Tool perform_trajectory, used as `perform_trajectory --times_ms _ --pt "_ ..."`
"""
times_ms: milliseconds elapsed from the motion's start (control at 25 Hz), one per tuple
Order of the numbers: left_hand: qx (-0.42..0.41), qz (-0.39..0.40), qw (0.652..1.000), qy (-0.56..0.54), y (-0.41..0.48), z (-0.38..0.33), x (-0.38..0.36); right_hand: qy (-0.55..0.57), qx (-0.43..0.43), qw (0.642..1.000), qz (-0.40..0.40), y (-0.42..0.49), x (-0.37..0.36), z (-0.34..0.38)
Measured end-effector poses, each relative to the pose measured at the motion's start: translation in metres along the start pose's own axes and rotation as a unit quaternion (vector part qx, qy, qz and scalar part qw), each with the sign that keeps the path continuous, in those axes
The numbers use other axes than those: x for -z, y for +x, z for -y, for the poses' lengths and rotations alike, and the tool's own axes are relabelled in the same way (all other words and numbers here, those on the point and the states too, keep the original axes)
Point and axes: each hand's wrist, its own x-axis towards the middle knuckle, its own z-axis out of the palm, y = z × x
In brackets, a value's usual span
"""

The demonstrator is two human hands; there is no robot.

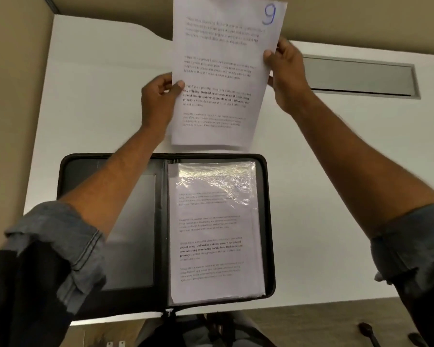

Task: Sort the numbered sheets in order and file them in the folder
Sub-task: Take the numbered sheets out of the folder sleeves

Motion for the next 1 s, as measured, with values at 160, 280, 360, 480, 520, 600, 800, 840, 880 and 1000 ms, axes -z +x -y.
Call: perform_trajectory --times_ms 160,280,360,480,520,600,800,840,880,1000 --pt "0.001 0.037 0.998 -0.055 -0.021 -0.03 -0.023 -0.005 0.052 0.998 -0.017 -0.013 0.024 0.043" --pt "0.039 0.077 0.992 -0.092 -0.059 -0.038 -0.05 -0.026 0.071 0.996 -0.056 -0.038 0.066 0.06" --pt "0.066 0.111 0.986 -0.105 -0.09 -0.039 -0.071 -0.045 0.056 0.993 -0.097 -0.059 0.099 0.061" --pt "0.104 0.151 0.977 -0.107 -0.141 -0.029 -0.107 -0.076 0.015 0.987 -0.144 -0.101 0.154 0.044" --pt "0.118 0.162 0.975 -0.101 -0.159 -0.021 -0.119 -0.094 -0.002 0.983 -0.155 -0.116 0.171 0.035" --pt "0.144 0.183 0.97 -0.076 -0.192 0.001 -0.141 -0.128 -0.039 0.975 -0.18 -0.148 0.201 0.011" --pt "0.177 0.195 0.964 0.019 -0.256 0.056 -0.185 -0.17 -0.134 0.948 -0.231 -0.216 0.257 -0.068" --pt "0.182 0.193 0.964 0.035 -0.263 0.067 -0.191 -0.177 -0.147 0.944 -0.236 -0.227 0.262 -0.083" --pt "0.182 0.191 0.963 0.057 -0.268 0.077 -0.194 -0.182 -0.159 0.94 -0.239 -0.237 0.265 -0.095" --pt "0.145 0.182 0.963 0.133 -0.278 0.104 -0.2 -0.188 -0.171 0.935 -0.247 -0.261 0.265 -0.122"
